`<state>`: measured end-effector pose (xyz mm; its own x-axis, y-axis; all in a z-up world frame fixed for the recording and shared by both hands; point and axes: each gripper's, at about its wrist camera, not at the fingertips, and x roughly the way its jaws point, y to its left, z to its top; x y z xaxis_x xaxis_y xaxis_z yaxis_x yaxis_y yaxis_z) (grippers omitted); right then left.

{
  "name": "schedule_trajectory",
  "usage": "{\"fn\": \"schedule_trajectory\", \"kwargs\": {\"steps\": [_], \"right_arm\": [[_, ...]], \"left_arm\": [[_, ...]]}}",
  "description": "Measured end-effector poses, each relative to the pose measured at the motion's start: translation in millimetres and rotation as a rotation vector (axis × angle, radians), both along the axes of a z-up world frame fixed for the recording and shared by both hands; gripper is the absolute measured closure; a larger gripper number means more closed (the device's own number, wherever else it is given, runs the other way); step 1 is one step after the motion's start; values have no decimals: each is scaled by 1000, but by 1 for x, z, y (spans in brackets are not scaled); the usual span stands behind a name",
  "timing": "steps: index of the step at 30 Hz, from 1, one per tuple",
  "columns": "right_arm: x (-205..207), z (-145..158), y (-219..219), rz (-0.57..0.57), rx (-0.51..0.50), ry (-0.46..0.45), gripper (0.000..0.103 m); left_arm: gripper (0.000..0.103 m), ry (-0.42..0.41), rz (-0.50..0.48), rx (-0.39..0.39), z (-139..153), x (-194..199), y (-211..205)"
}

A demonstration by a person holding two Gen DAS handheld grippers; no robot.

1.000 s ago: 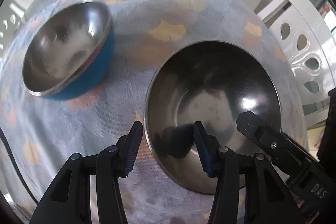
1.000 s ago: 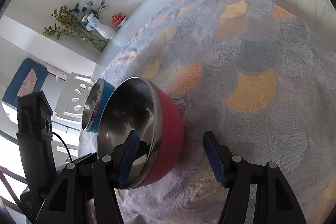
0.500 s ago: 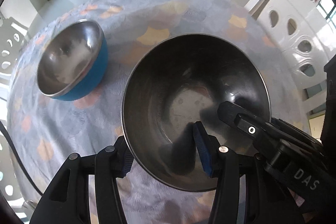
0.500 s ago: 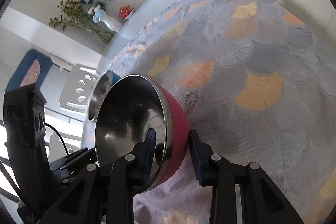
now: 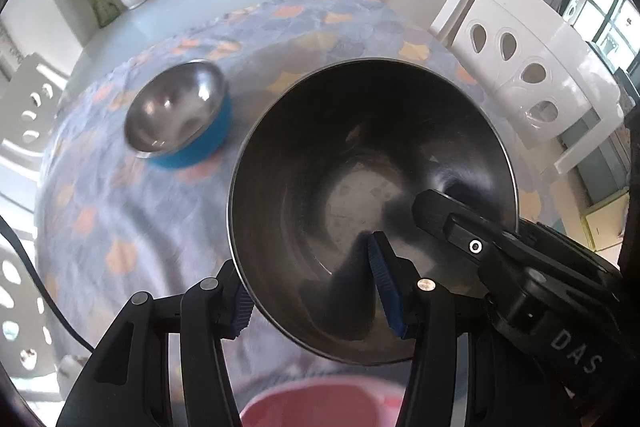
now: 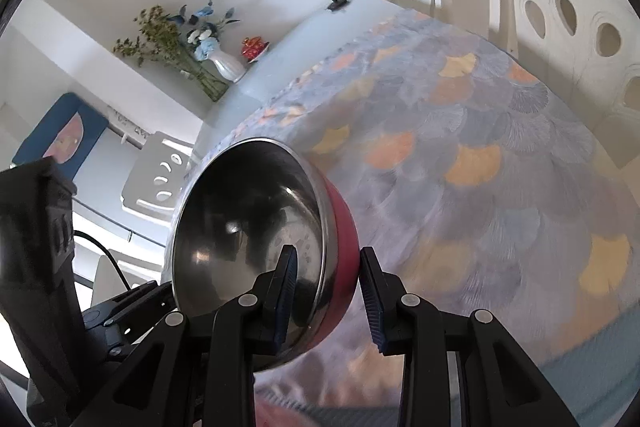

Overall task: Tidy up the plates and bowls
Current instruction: 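Carry the red steel bowl with both grippers and lower it into the pink bowl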

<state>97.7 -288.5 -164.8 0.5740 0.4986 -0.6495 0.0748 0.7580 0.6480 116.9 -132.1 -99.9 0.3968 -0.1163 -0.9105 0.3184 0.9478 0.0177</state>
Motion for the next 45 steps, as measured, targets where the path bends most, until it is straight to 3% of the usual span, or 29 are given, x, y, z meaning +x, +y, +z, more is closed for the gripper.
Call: {"fn": "schedule_trajectory", "kwargs": {"steps": [13, 20, 39, 45], "right_arm": [[-68, 15, 49, 19, -6, -11, 72], [-98, 16, 62, 0, -7, -3, 72], [-154, 4, 67, -68, 1, 70, 72], [-162, 3, 71, -82, -55, 89, 71]], "left_arm": [[55, 5, 19, -29, 7, -70, 50], [55, 0, -5, -28, 7, -95, 57], [55, 37, -69, -49, -8, -144, 62], [54, 57, -64, -47, -16, -147, 66]]}}
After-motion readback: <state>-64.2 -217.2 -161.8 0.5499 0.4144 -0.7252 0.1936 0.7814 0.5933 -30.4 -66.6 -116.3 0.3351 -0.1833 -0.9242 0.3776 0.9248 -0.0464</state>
